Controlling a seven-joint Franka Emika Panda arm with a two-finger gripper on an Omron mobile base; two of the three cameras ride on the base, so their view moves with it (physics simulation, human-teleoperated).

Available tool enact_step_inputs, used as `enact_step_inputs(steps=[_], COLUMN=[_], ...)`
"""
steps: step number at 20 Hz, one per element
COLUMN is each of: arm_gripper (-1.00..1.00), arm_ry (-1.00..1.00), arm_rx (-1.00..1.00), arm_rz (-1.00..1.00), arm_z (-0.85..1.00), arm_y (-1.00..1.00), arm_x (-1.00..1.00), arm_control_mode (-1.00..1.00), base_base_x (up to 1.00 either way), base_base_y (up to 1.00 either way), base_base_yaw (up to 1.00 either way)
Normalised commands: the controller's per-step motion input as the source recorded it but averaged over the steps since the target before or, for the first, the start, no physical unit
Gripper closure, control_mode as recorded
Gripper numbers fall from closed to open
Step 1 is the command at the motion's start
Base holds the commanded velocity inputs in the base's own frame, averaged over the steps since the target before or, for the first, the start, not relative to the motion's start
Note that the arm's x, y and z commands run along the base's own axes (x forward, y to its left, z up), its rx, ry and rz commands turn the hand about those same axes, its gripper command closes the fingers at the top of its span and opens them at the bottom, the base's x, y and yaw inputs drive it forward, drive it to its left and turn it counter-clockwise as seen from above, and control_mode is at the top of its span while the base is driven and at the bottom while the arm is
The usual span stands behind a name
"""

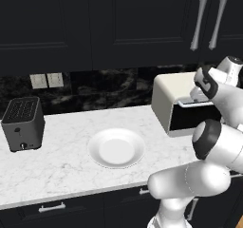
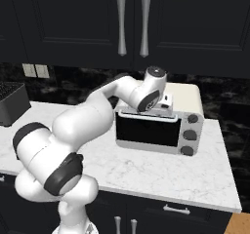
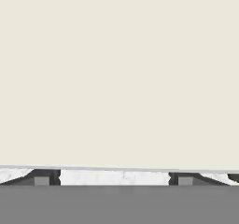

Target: Pick up the kebab skewer and baguette bread, and place them inside the toaster oven. Close the toaster oven door and start by setting the timer.

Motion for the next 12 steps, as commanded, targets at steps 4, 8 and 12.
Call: enact_step_inputs(steps=[4, 8, 12], arm_gripper=[-1.0, -1.0, -1.0], arm_ry=[0.0, -0.04, -0.19], arm_rx=[0.0, -0.01, -0.03], arm_rz=[0.0, 0.0, 0.0], arm_z=[0.0, -0.09, -0.24], arm_y=[0.31, 0.41, 0.49], arm_x=[0.59, 0.63, 0.32], arm_control_mode=[-1.0, -1.0, -1.0], base_base_x=[0.0, 0.0, 0.0], base_base_y=[0.0, 0.0, 0.0], base_base_yaw=[0.0, 0.0, 0.0])
